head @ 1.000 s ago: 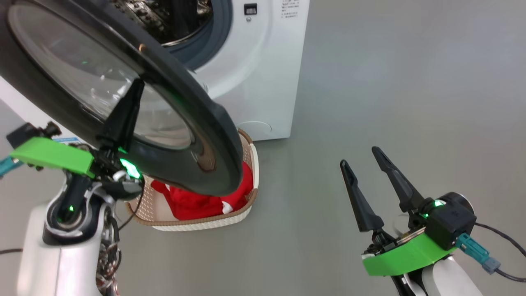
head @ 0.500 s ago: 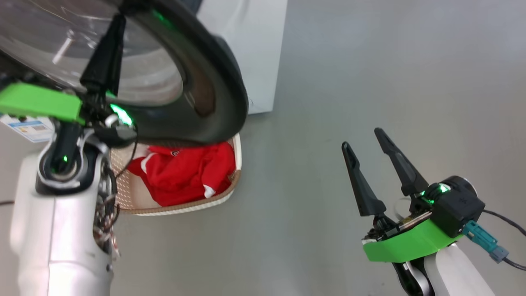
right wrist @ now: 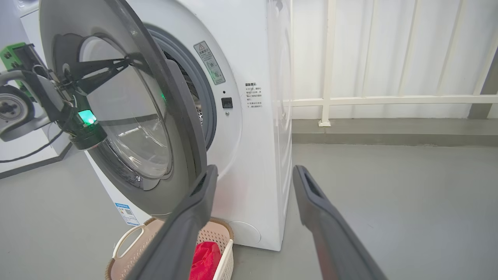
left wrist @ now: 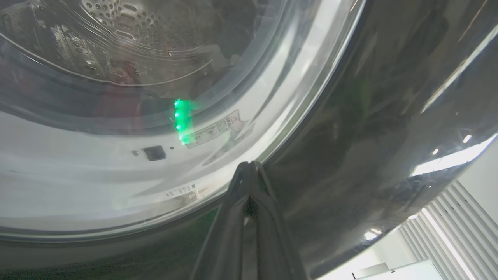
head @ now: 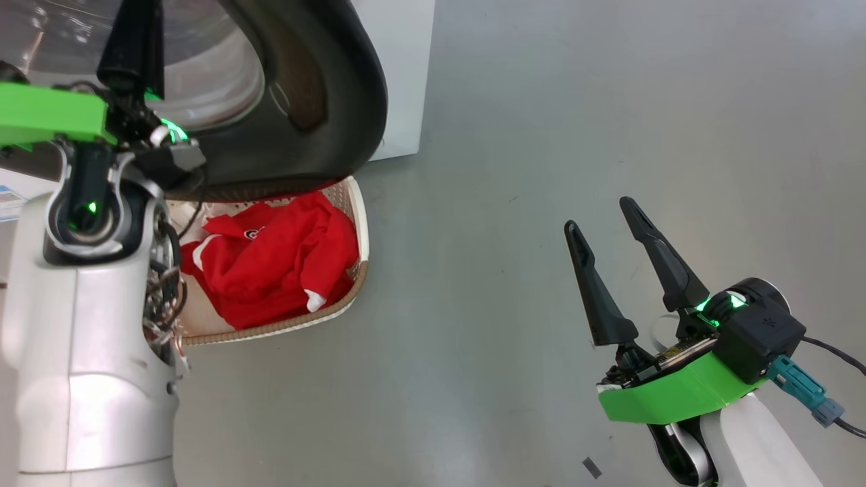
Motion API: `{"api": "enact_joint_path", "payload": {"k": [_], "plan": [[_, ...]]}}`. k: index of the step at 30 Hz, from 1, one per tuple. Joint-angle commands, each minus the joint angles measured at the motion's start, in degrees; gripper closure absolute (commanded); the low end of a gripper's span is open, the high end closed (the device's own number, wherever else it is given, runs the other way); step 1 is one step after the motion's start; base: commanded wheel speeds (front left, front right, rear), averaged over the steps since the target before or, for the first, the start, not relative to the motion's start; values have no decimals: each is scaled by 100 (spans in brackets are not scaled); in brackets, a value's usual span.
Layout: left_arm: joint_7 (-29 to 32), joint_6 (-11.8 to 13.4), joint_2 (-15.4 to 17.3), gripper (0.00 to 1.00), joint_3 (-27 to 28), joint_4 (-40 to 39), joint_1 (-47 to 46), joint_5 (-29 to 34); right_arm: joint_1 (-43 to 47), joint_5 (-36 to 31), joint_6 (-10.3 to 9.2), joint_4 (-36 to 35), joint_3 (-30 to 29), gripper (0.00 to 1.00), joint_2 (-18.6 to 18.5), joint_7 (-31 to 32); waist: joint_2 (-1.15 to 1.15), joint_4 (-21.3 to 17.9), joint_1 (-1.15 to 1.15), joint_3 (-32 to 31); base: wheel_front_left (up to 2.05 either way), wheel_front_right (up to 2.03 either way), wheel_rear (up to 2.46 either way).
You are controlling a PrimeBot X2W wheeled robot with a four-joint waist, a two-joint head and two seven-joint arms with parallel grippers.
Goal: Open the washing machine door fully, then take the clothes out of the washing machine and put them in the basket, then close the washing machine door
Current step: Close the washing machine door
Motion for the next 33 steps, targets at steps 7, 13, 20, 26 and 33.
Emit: {"api": "enact_joint_path", "payload": {"k": [7, 13, 20, 26, 33], "plan": [[-26, -151, 185, 100, 129, 21, -422, 56, -127, 22, 34, -187, 97, 0, 6, -36, 0, -88, 0, 81, 0, 0, 0], [-8, -175, 205, 100, 112, 131, -658, 87, -140, 27, 34, -216, 111, 0, 6, -36, 0, -142, 0, 190, 0, 0, 0], [-12, -186, 265, 100, 128, 266, -921, 119, -189, 44, 34, -249, 112, 0, 6, -36, 0, -238, 0, 351, 0, 0, 0], [-19, -189, 294, 100, 128, 306, -1007, 155, -218, 60, 34, -258, 110, 0, 6, -36, 0, -294, 0, 428, 0, 0, 0], [35, -190, 280, 100, 78, 232, -974, 170, -249, 74, 34, -262, 103, 0, 6, -36, 0, -304, 0, 456, 0, 0, 0]]}}
